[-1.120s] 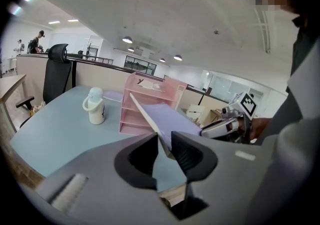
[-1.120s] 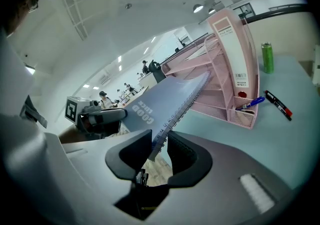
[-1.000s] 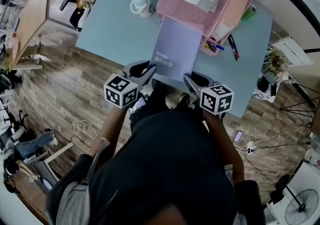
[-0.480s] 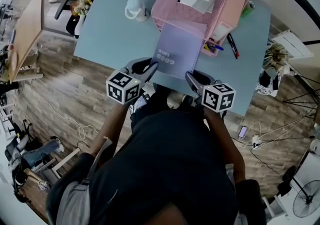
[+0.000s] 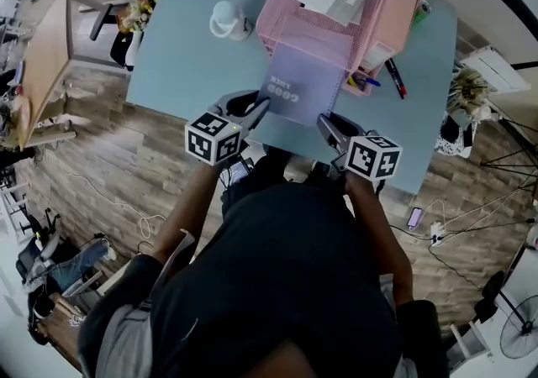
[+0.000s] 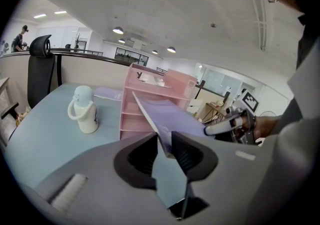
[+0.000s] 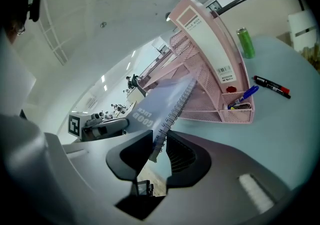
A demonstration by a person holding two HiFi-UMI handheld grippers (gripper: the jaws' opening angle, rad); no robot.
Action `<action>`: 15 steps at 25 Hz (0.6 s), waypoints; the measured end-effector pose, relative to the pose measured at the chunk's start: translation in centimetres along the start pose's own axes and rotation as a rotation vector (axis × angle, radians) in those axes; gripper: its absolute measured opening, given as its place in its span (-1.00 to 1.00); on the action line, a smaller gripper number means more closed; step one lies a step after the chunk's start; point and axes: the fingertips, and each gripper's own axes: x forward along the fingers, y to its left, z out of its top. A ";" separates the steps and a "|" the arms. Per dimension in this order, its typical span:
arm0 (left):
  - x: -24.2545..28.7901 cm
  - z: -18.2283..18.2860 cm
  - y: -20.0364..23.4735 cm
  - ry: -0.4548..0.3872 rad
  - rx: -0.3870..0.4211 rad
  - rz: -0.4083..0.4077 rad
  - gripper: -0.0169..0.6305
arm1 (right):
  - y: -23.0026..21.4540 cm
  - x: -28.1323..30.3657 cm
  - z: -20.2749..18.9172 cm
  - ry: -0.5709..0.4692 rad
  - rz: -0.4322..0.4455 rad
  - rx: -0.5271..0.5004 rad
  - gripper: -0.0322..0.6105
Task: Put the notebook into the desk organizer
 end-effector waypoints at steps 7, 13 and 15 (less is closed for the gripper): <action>1.4 0.0 1.7 0.024 -0.013 -0.015 -0.48 | -0.9 1.1 1.0 -0.046 -0.004 0.087 -0.66; 2.9 0.1 3.0 0.046 -0.017 -0.031 -0.47 | -2.0 2.1 1.7 -0.080 -0.013 0.158 -0.68; 3.3 0.2 3.4 0.050 -0.021 -0.037 -0.46 | -2.2 2.4 1.9 -0.088 -0.007 0.183 -0.69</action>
